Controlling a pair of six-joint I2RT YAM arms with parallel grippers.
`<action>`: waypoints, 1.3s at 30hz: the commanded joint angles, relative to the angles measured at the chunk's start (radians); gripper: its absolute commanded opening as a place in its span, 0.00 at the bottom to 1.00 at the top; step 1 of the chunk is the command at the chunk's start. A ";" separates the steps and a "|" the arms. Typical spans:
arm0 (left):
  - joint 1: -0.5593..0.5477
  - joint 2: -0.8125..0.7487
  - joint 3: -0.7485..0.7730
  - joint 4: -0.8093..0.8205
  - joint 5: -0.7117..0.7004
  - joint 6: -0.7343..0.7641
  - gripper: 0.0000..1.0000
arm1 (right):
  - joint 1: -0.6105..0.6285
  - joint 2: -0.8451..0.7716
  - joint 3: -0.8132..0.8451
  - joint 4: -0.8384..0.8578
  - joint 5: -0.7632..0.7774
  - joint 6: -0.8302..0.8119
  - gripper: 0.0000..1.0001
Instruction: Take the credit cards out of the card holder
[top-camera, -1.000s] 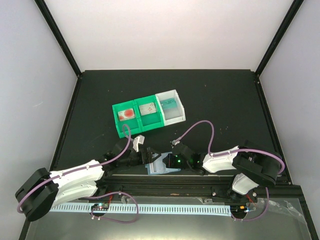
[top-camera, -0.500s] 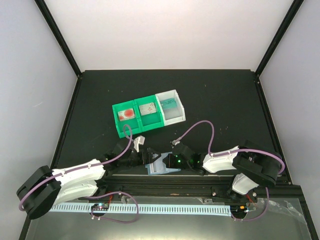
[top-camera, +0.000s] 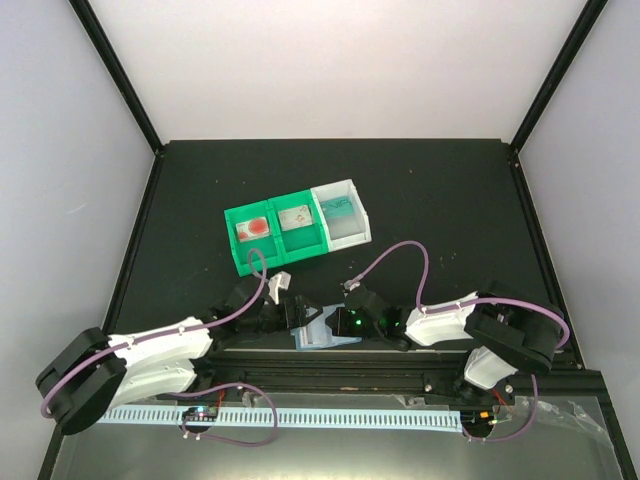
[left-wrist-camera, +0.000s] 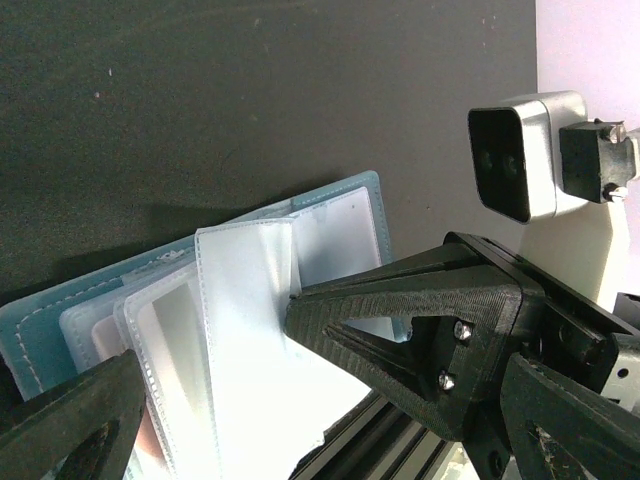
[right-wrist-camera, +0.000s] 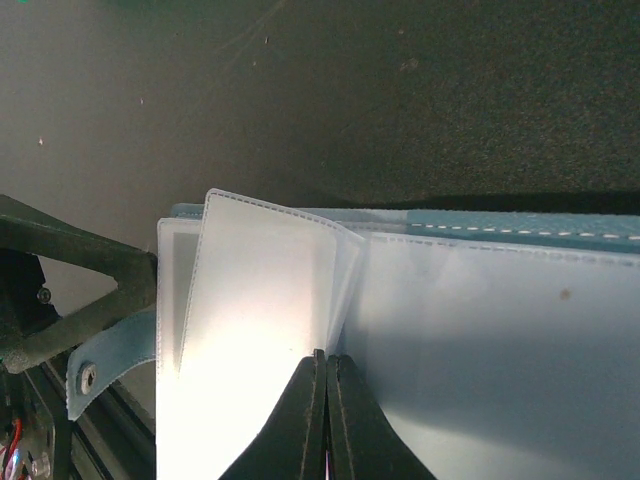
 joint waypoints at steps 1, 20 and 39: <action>0.003 0.016 0.032 0.049 0.018 0.014 0.99 | 0.007 -0.006 -0.017 0.015 0.005 0.011 0.04; 0.003 -0.001 0.043 0.100 0.092 -0.021 0.99 | 0.007 -0.005 -0.032 0.056 -0.007 0.012 0.07; -0.014 0.006 0.042 0.162 0.123 -0.059 0.99 | 0.006 -0.092 -0.028 -0.003 0.042 -0.064 0.21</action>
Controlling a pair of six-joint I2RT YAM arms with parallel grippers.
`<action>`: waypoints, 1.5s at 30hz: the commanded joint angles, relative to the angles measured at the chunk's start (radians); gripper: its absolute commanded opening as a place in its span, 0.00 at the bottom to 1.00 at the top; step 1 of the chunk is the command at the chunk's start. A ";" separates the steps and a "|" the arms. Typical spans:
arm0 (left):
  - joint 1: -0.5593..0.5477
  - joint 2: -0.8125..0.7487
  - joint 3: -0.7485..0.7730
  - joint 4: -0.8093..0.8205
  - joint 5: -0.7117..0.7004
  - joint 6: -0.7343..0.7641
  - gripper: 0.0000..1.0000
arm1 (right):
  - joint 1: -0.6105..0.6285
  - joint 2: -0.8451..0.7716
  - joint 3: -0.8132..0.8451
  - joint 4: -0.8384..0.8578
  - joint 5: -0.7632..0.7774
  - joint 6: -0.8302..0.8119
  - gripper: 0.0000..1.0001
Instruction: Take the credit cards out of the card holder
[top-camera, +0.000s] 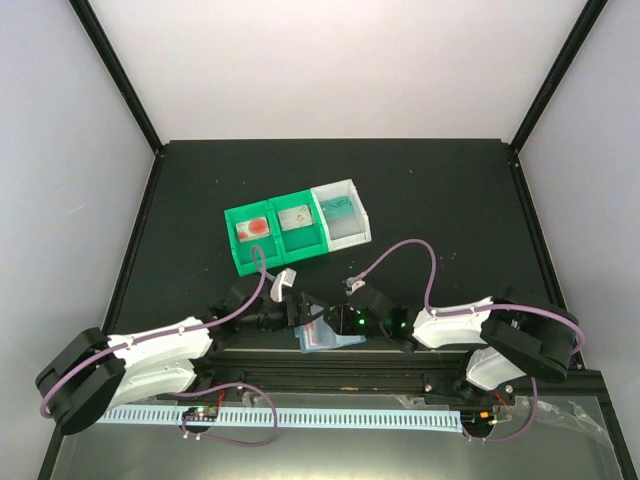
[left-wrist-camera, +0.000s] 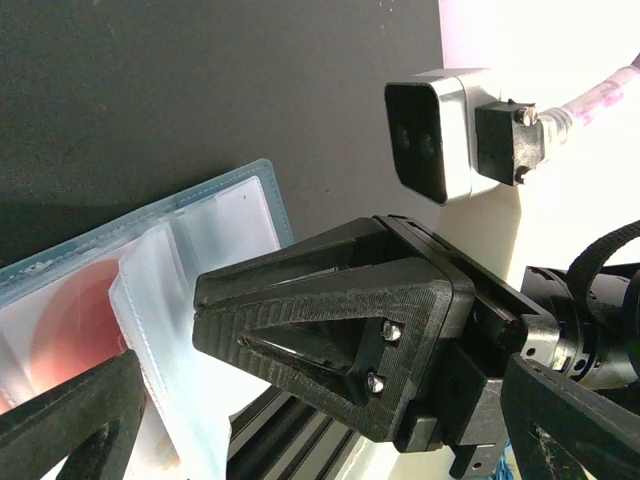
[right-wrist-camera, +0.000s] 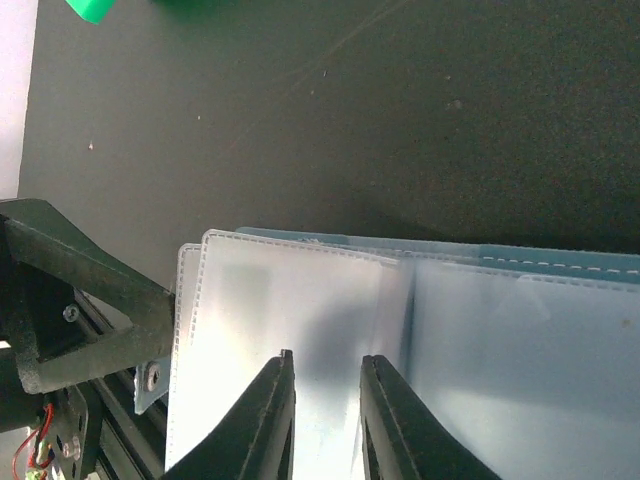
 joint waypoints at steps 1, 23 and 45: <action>-0.006 0.012 0.041 0.034 0.011 0.003 0.99 | 0.006 -0.014 -0.004 -0.011 0.034 -0.031 0.23; -0.020 0.063 0.074 0.040 0.013 0.007 0.99 | -0.019 -0.305 -0.041 -0.452 0.201 -0.131 0.42; -0.121 0.226 0.204 0.044 0.006 0.028 0.98 | -0.019 -0.403 -0.097 -0.464 0.204 -0.061 0.30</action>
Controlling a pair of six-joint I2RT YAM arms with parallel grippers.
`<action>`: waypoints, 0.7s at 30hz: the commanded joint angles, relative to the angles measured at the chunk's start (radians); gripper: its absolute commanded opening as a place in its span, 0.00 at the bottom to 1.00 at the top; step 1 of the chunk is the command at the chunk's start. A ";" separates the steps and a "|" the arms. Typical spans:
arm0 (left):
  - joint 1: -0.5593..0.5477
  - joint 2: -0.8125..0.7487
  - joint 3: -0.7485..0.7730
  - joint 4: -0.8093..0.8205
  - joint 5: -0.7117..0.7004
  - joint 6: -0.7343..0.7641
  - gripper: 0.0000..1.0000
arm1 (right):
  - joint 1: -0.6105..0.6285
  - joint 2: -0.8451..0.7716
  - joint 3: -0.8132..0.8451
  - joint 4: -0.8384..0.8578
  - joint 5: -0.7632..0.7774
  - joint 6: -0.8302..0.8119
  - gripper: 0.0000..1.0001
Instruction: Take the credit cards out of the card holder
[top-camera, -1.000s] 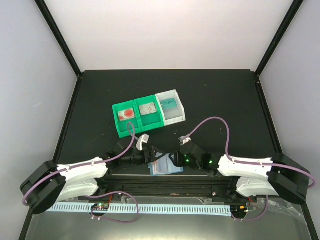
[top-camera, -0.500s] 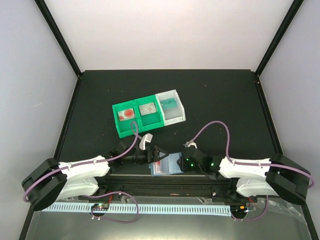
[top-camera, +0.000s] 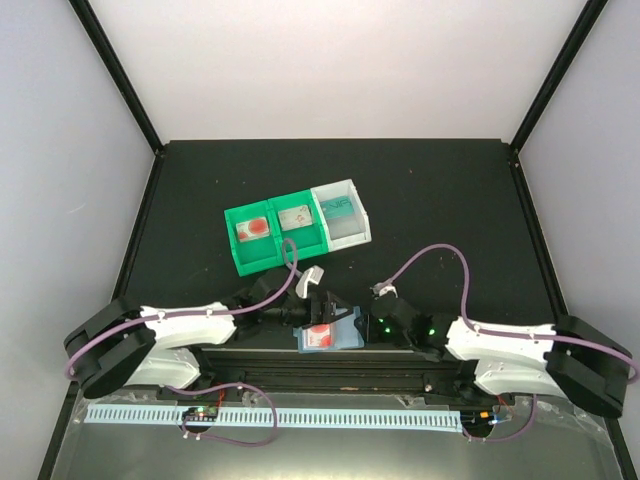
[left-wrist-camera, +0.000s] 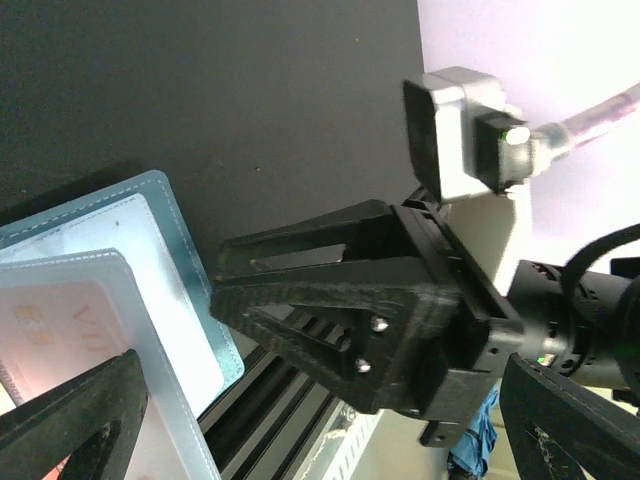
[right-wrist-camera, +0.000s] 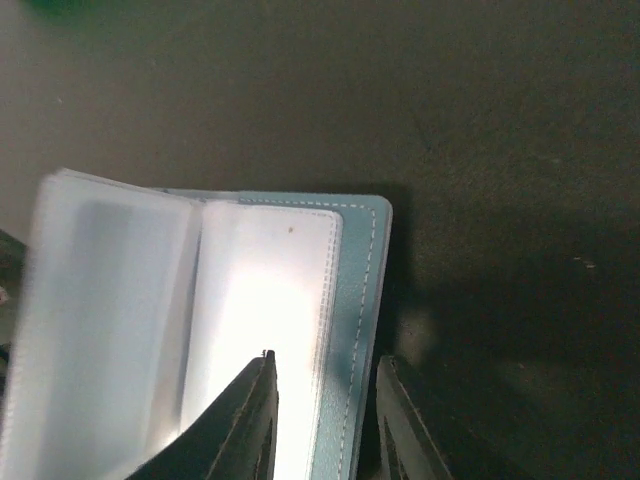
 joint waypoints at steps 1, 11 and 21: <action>-0.005 -0.030 0.047 -0.063 -0.021 0.057 0.98 | -0.003 -0.130 0.005 -0.137 0.085 0.016 0.31; -0.007 -0.061 0.050 -0.084 -0.018 0.068 0.95 | -0.003 -0.366 0.004 -0.238 0.083 0.021 0.32; -0.050 0.117 0.090 0.091 0.046 0.009 0.92 | -0.001 -0.401 0.011 -0.248 0.001 0.010 0.32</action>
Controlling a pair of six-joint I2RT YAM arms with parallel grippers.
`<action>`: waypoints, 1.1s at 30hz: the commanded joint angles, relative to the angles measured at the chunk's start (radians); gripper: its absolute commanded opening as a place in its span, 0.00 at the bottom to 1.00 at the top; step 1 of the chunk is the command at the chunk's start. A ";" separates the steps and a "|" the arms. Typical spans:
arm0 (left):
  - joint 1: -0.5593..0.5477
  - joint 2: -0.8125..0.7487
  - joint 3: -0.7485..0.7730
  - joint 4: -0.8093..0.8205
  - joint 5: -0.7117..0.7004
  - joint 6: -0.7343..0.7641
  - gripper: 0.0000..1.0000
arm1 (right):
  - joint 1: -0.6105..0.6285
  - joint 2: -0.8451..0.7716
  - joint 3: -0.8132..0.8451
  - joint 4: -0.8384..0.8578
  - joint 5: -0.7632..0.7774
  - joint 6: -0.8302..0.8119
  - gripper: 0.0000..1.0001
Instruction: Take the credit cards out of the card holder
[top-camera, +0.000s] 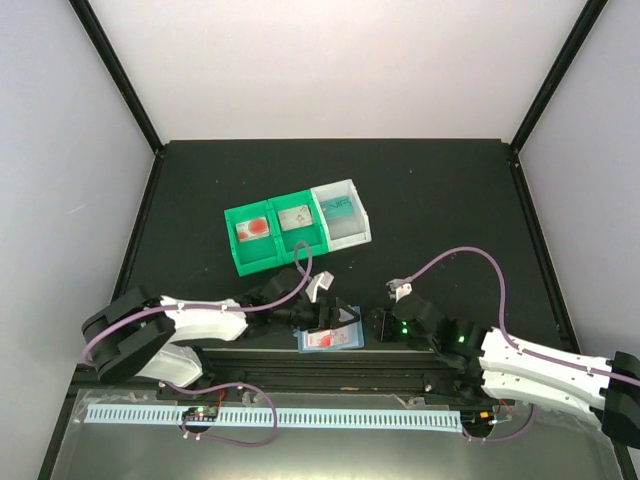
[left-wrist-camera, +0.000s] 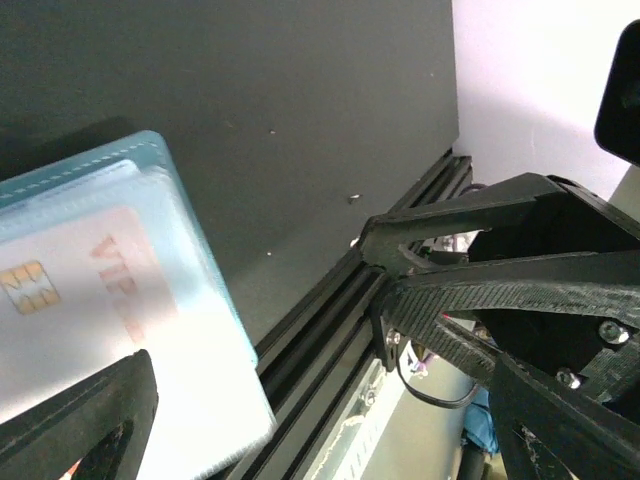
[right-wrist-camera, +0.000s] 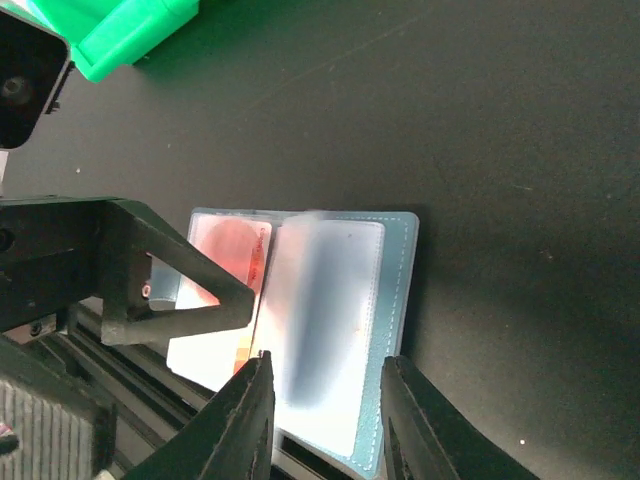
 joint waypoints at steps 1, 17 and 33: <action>-0.017 0.005 0.041 0.088 0.021 -0.013 0.92 | -0.001 -0.026 0.010 -0.007 -0.039 -0.005 0.32; 0.012 -0.201 -0.135 -0.111 -0.151 0.009 0.80 | -0.001 0.159 0.012 0.176 -0.167 0.017 0.23; 0.066 -0.098 -0.186 -0.028 -0.142 0.021 0.56 | -0.002 0.395 0.053 0.217 -0.113 -0.005 0.19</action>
